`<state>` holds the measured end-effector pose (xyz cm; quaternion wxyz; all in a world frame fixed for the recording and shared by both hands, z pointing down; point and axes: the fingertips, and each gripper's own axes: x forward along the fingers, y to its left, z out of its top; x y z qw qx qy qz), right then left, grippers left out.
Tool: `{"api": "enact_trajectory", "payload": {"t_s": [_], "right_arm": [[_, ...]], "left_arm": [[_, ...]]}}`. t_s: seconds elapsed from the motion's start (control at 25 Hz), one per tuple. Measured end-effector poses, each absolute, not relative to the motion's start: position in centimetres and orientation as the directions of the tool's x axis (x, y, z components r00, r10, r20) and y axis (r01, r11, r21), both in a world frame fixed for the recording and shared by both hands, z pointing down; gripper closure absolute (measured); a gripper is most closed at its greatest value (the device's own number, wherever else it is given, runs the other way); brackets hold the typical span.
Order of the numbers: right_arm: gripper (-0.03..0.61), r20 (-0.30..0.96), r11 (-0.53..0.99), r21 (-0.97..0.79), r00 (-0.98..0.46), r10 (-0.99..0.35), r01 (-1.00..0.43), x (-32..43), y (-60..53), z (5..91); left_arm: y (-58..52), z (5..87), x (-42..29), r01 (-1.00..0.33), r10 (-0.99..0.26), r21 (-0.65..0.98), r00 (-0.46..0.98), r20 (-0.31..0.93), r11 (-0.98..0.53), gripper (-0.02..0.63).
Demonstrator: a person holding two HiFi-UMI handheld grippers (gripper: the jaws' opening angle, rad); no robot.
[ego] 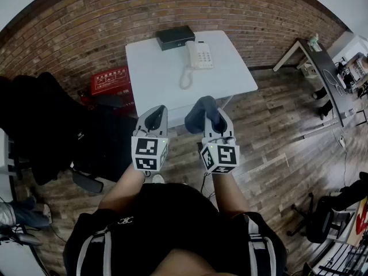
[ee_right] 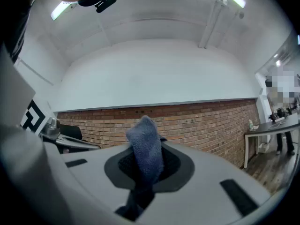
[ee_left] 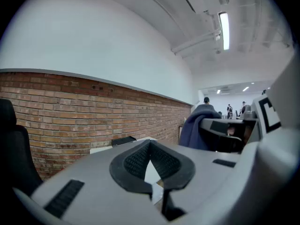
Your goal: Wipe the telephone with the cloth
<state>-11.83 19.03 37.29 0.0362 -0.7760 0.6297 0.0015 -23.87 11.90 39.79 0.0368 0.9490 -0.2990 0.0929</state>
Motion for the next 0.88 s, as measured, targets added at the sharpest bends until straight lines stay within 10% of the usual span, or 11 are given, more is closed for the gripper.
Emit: {"api": "enact_trajectory", "payload": {"t_s": [0.88], "right_arm": [[0.558,-0.043,-0.163,-0.081,0.167,-0.985,-0.983,-10.8,24.2,38.6]], "left_arm": [[18.1,41.9,-22.2,-0.565,-0.549,-0.002,0.8,0.241,-0.825,0.617]]}}
